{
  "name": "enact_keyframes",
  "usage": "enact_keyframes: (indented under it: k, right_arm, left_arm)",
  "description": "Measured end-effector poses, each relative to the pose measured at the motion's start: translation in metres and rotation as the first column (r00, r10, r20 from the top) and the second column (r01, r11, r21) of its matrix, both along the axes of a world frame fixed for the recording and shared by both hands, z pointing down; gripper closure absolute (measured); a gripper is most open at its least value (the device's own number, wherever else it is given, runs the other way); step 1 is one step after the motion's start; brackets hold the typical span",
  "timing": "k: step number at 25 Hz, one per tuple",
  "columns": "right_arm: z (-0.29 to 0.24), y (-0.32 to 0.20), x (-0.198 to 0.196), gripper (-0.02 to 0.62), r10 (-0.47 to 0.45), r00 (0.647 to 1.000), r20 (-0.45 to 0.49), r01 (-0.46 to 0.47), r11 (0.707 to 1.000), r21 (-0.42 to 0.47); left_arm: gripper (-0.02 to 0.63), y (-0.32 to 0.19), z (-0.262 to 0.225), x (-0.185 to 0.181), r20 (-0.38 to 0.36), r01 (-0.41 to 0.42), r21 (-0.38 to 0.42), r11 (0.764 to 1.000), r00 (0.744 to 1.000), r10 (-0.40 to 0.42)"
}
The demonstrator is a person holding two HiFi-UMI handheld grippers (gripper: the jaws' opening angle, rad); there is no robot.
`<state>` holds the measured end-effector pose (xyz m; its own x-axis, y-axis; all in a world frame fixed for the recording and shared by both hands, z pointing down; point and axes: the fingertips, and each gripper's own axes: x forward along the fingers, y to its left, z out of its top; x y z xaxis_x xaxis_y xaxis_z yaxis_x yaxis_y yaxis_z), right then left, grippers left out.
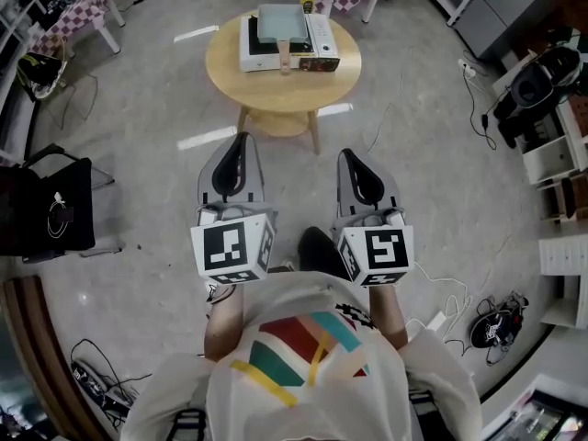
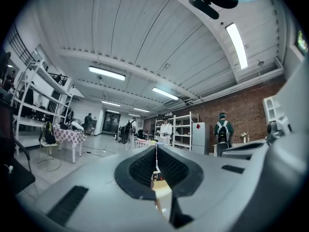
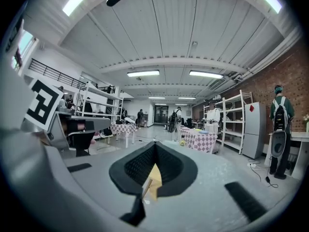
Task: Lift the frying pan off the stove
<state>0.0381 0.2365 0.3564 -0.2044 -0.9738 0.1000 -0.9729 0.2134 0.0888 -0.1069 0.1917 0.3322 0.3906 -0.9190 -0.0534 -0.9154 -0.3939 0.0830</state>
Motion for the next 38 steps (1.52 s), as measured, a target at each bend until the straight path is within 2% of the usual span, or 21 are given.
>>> enact_keyframes:
  k: [9, 15, 18, 23, 30, 33, 38]
  right_arm:
    - [-0.004, -0.028, 0.002, 0.597, -0.017, 1.0, -0.004, 0.017, 0.999, 0.042]
    - [-0.001, -0.055, 0.008, 0.597, -0.042, 0.998, 0.04, 0.04, 0.997, 0.058]
    - [-0.002, -0.073, 0.01, 0.597, -0.056, 0.997, 0.053, 0.052, 0.997, 0.063]
    - [0.005, -0.104, 0.017, 0.597, -0.066, 0.995, 0.073, 0.063, 0.997, 0.044]
    - [0.014, -0.169, 0.027, 0.597, -0.105, 0.992, 0.065, 0.104, 0.994, 0.017]
    - [0.014, -0.204, 0.036, 0.597, -0.12, 0.991, 0.058, 0.12, 0.993, -0.006]
    - [0.01, -0.272, 0.057, 0.597, -0.135, 0.989, 0.058, 0.136, 0.991, -0.009]
  left_arm:
    - [0.597, -0.021, 0.004, -0.001, 0.014, 0.016, 0.024, 1.0, 1.0, -0.017]
    - [0.597, -0.04, 0.006, 0.004, 0.056, 0.029, 0.039, 0.999, 0.998, -0.031]
    - [0.597, -0.053, 0.001, 0.003, 0.054, 0.046, 0.047, 0.998, 0.997, -0.049]
    - [0.597, -0.079, 0.009, 0.009, 0.071, 0.056, 0.03, 0.998, 0.996, -0.058]
    - [0.597, -0.139, 0.01, 0.023, 0.09, 0.077, 0.025, 0.997, 0.993, -0.079]
    - [0.597, -0.175, 0.011, 0.035, 0.094, 0.075, 0.011, 0.997, 0.993, -0.075]
    - [0.597, -0.244, -0.001, 0.059, 0.099, 0.063, 0.04, 0.997, 0.993, -0.066]
